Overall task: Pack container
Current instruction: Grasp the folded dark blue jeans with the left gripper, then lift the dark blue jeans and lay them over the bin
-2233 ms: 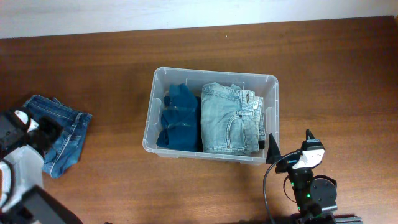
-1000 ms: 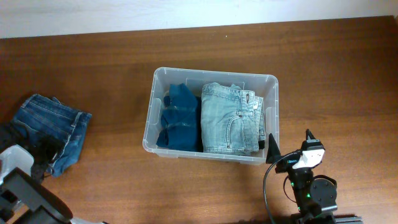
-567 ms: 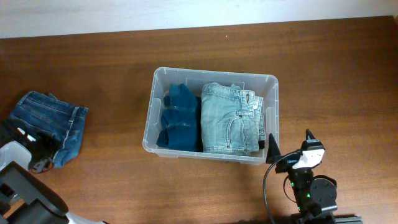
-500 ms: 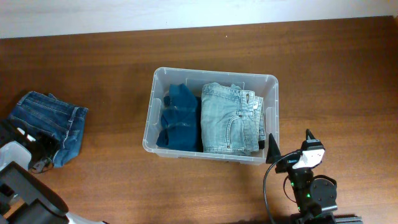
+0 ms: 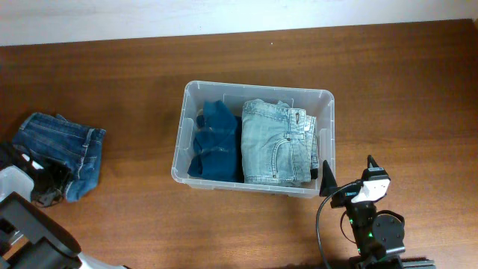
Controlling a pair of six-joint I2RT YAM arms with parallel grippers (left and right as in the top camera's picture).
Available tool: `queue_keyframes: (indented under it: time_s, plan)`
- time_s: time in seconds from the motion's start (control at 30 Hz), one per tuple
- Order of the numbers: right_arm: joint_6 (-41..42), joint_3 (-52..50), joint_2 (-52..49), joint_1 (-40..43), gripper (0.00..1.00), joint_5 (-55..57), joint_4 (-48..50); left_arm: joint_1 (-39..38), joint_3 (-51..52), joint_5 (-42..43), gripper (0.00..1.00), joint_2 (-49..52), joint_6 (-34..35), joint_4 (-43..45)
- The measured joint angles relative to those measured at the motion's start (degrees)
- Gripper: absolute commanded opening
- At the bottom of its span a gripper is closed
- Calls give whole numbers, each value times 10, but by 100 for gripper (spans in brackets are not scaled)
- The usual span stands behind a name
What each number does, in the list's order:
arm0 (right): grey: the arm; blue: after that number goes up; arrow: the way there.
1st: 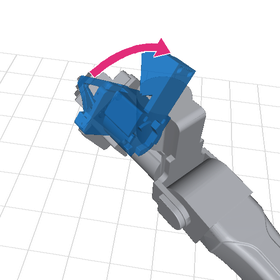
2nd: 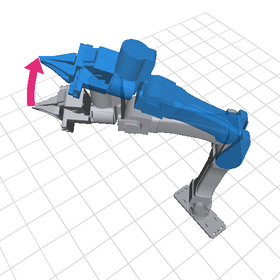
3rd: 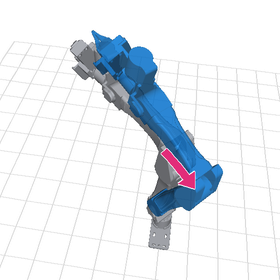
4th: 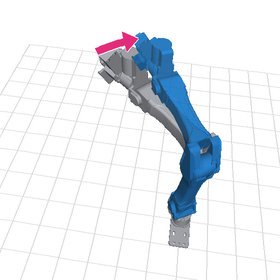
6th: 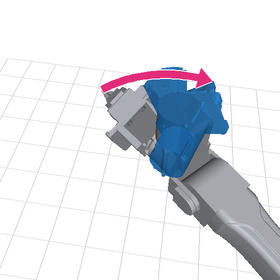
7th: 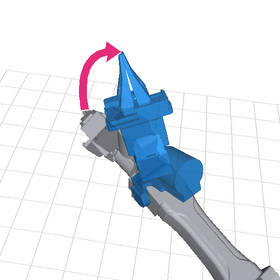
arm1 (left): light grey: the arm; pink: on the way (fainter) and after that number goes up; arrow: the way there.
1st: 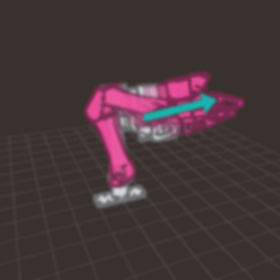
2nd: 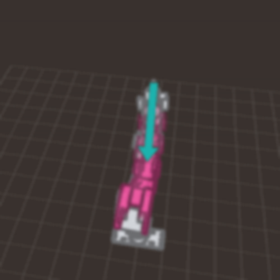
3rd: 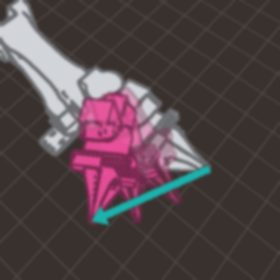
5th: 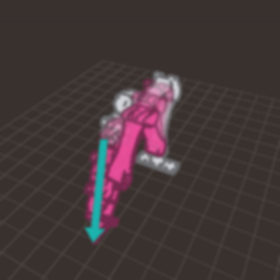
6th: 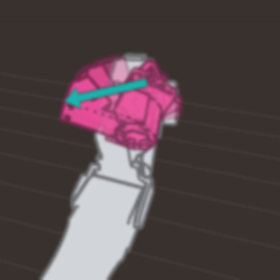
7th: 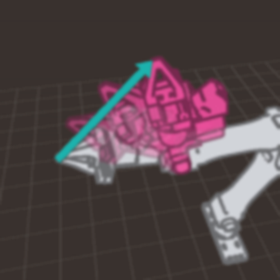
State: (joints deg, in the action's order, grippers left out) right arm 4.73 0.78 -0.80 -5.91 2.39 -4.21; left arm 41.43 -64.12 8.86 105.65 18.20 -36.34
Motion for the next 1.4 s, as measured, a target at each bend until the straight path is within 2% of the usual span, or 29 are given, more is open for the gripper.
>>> queue_keyframes:
  time_s: [0.33, 0.5, 0.7, 1.1, 1.23, 1.4]
  plan:
    - [-1, 0, 0, 0, 99, 0, 0, -5, -20, 99, 0, -59, -18, -51]
    - [0, 0, 0, 0, 99, 0, 0, -39, -44, 134, 0, -113, -33, -53]
    - [0, 0, 0, 0, 99, 0, 0, -129, -97, 152, 1, -155, -43, -73]
    - [-1, 0, 0, 0, 99, 0, 0, -323, -332, 162, 1, -175, -52, -160]
    - [-1, 0, 0, 0, 99, 0, 0, -356, -369, 156, 1, -188, -51, -160]
    - [-1, 0, 0, 0, 98, 0, 0, -381, -377, 176, 1, -192, -47, -118]
